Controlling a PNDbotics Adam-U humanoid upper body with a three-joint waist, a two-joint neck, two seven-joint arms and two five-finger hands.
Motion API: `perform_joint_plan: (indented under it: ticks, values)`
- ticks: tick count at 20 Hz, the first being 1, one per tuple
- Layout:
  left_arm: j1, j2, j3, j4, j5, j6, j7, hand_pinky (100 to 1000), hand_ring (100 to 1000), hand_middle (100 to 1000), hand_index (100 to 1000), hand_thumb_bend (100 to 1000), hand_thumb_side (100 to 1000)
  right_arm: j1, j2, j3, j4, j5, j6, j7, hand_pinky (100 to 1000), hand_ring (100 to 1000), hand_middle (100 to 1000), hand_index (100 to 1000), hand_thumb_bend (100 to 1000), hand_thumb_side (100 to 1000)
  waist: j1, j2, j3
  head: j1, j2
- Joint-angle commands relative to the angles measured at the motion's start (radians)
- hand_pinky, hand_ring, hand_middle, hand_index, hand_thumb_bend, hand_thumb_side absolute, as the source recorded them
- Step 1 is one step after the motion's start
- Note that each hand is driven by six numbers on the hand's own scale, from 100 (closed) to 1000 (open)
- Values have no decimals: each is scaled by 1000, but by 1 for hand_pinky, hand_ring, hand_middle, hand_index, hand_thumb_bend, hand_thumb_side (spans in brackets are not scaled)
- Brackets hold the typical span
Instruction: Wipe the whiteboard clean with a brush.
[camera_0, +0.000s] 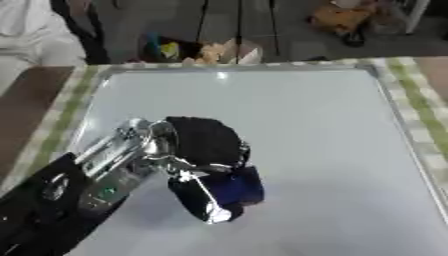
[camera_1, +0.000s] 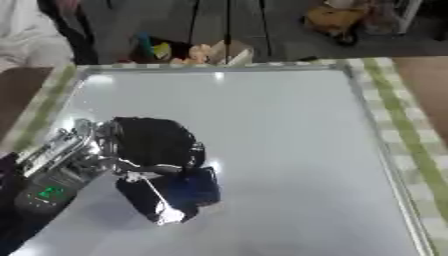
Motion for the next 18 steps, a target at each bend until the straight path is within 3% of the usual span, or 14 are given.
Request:
perform_joint_plan:
  ticks: [1, 13, 18]
  values:
    - [-11, 4, 2, 14, 10, -36, 7, 378, 492, 335, 453, 100, 651, -7, -16, -1, -15, -4, 0, 4, 808, 755, 550, 817, 100, 940, -3, -18, -1, 3, -5]
    - [-5, -15, -3, 79, 17, -129, 61, 410, 517, 390, 501, 100, 679, -8, -11, 1, -15, -1, 1, 5, 809, 755, 548, 818, 100, 940, -5, -13, -4, 2, -11]
    - [3, -20, -8, 103, -4, -157, 80, 437, 546, 462, 554, 100, 697, -9, -10, 2, -15, -1, 1, 6, 809, 755, 548, 818, 100, 941, -5, -12, -2, 0, -11]
